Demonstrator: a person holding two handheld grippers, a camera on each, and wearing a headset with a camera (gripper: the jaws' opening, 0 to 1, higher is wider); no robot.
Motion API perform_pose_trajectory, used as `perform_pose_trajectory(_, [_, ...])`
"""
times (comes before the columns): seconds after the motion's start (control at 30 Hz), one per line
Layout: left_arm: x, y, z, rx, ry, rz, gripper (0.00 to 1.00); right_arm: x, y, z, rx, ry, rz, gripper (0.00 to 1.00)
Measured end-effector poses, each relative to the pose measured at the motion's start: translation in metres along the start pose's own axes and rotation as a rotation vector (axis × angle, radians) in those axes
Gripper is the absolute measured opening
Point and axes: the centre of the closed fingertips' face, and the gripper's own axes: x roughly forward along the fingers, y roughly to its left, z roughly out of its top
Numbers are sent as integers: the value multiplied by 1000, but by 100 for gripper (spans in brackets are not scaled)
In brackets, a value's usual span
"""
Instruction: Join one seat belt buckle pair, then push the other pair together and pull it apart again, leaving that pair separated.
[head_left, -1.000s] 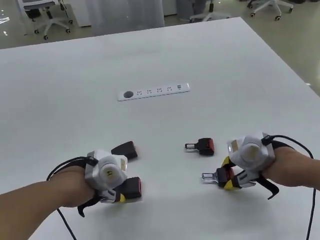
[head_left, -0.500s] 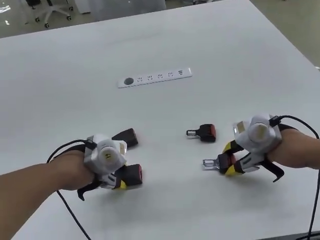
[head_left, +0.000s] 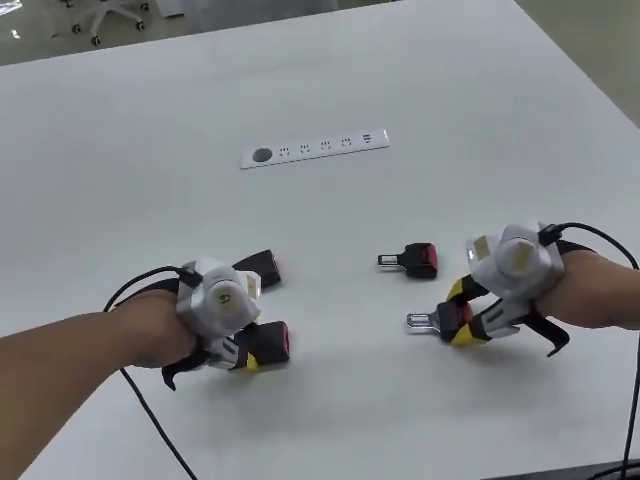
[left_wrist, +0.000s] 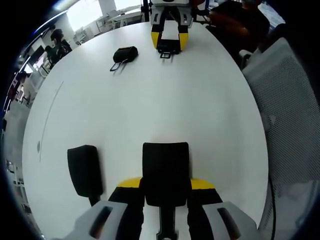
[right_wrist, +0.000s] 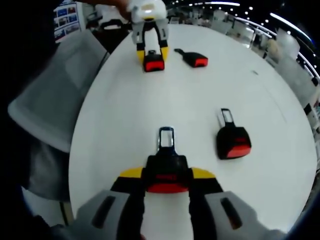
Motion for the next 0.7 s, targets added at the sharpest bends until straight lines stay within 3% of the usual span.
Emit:
perform_pose_trajectory(0.43, [0, -1, 0, -9, 4, -4, 33, 4, 2, 13, 40, -43, -34, 33])
perform_pose_trajectory(0.7, [0, -2, 0, -11, 17, -4, 33, 22, 12, 40, -3, -46, -17, 33])
